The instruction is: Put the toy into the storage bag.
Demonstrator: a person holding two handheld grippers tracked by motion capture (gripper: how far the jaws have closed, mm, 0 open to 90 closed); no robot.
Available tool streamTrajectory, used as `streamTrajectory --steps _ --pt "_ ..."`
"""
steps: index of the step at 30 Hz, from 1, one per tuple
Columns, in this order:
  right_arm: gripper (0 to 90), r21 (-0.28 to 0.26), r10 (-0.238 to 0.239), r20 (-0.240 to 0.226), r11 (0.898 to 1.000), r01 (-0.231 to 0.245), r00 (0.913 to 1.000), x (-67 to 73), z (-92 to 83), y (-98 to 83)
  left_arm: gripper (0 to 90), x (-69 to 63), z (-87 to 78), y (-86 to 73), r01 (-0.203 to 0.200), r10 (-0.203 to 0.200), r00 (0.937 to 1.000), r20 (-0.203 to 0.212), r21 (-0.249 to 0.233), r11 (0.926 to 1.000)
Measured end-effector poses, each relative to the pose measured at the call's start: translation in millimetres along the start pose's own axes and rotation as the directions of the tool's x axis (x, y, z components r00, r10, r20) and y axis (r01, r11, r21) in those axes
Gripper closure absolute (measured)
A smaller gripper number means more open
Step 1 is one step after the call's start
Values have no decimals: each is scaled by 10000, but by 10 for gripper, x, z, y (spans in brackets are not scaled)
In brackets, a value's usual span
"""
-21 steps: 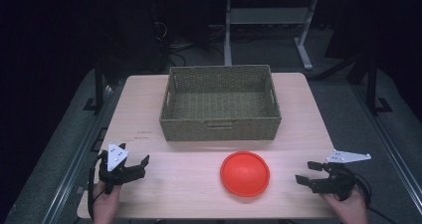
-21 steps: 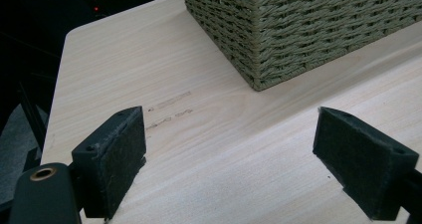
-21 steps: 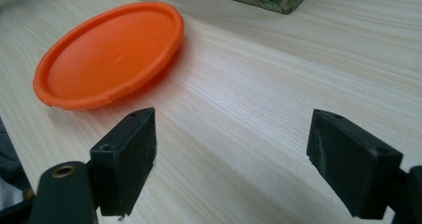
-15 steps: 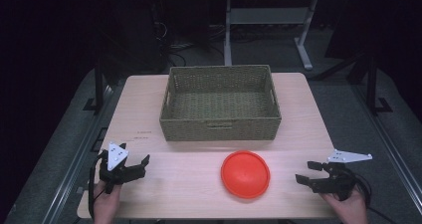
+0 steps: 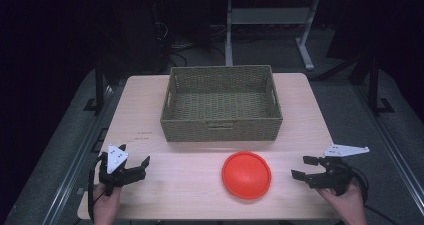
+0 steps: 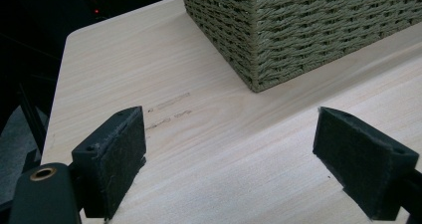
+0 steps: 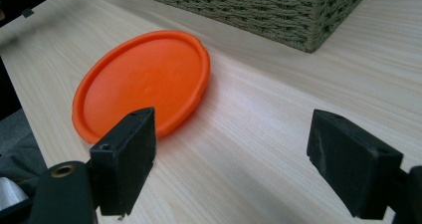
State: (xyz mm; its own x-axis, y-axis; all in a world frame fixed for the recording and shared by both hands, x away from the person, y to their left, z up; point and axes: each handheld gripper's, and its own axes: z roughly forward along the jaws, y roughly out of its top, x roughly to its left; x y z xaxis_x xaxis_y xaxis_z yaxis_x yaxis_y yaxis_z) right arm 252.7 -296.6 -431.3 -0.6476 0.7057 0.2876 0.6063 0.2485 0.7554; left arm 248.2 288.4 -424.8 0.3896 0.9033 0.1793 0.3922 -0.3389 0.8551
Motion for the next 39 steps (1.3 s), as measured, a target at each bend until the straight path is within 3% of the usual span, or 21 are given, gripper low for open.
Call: streamTrajectory --steps 15,19,27,39 --pt "197 466 -778 -312 9958 792 9965 143 118 332 129 -25 5 8 -99 99 9999 31 -40 9999" --pt "200 846 -740 -395 9934 771 9965 190 173 393 128 -1 0 3 -24 24 10000 -6 -24 10000" --pt "217 1019 -885 -661 9903 949 9939 226 272 475 129 31 1 -4 36 -37 10000 -81 -71 10000" --pt "224 1691 -907 -898 9800 1049 9918 308 503 562 128 63 -1 -10 39 -39 9999 -107 -51 10000"
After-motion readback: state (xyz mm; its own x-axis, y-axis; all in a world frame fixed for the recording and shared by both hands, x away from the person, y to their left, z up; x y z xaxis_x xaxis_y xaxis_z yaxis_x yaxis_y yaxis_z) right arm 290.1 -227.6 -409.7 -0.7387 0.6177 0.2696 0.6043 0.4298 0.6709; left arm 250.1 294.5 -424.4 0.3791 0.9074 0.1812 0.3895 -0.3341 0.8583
